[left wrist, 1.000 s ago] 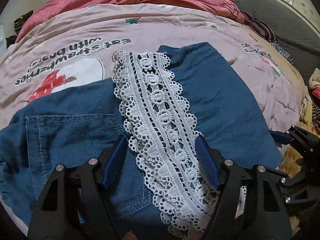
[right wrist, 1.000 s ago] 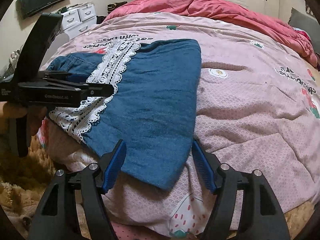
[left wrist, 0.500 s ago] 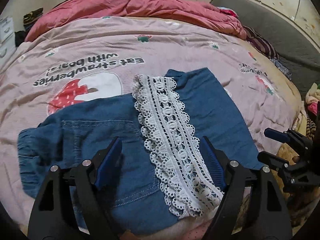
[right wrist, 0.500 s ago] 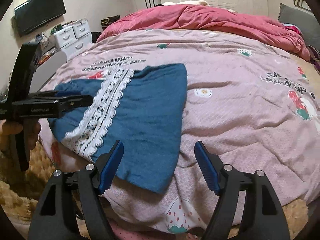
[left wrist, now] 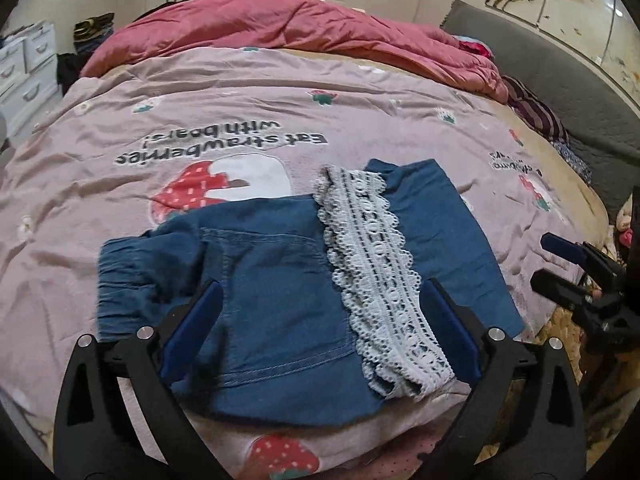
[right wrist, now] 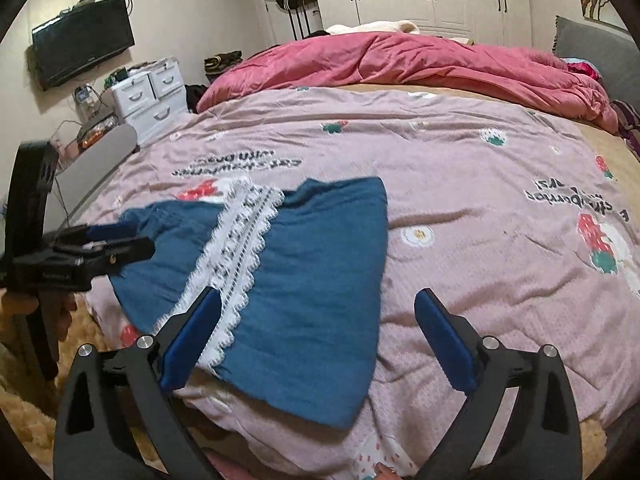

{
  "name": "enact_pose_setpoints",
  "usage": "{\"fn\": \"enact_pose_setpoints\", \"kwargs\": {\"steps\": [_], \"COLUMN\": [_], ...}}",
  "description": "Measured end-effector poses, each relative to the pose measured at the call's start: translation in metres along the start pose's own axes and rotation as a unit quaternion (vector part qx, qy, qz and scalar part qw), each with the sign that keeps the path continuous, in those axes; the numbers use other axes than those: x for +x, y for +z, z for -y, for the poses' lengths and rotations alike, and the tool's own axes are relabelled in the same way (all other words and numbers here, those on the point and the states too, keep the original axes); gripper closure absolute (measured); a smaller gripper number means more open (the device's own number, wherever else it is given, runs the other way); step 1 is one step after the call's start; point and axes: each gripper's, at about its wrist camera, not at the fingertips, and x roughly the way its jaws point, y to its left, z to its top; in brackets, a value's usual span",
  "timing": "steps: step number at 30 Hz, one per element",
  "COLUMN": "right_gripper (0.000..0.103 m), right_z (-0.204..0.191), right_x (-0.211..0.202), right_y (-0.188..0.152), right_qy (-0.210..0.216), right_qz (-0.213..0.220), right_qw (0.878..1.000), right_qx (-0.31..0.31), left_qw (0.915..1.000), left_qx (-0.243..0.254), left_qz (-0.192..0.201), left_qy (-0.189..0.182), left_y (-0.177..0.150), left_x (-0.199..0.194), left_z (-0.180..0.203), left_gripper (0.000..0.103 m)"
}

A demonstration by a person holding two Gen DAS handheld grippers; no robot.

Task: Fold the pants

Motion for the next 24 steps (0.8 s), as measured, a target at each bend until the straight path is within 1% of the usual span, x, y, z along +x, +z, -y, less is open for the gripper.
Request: {"fn": "enact_pose_setpoints", "kwargs": {"steps": [6,8,10,17,20,22,24], "right_gripper": [0.004,0.004,0.004,0.004,0.004,0.004,0.004], "right_z": [-0.014,-0.020,-0.026,-0.065,-0.085,-0.098,-0.114], "right_x": [0.007,0.011,0.015,0.038,0.049,0.058,0.068], "right_y": [0.020,0.027,0.032,0.055,0.062,0.067,0.072], "right_qy": [0.001,0.008,0.013,0.042,0.055,0.060,0.077], "right_qz": [0.003,0.002,0.001,-0.010,-0.018,-0.028,-0.038], "right_qw": [1.000,0.999,0.999,0.995,0.992,0.989,0.985], "right_qx": [-0.024,-0.031,-0.038,-0.088,-0.113,-0.130,-0.151], "left_qw": [0.9995,0.9992,0.9987,0.9956,0.9926,0.9912,0.9891], "left_qx": [-0.026,-0.032,-0.039,-0.077,-0.104,-0.116,-0.135], "left_qz": [0.004,0.003,0.004,0.007,0.002,0.001,0.000], "left_qy": [0.021,0.022,0.031,0.054,0.063,0.064,0.058], "left_y": [-0.009,-0.012,-0.016,-0.032,-0.041,-0.046,-0.052], "left_x": [-0.012,-0.015,-0.020,-0.033,-0.036,-0.037,-0.038], "left_z": [-0.024,-0.031,-0.040,-0.073,-0.092,-0.101,-0.109], "left_gripper": [0.010,0.010,0.010,0.010,0.010,0.010,0.010]}}
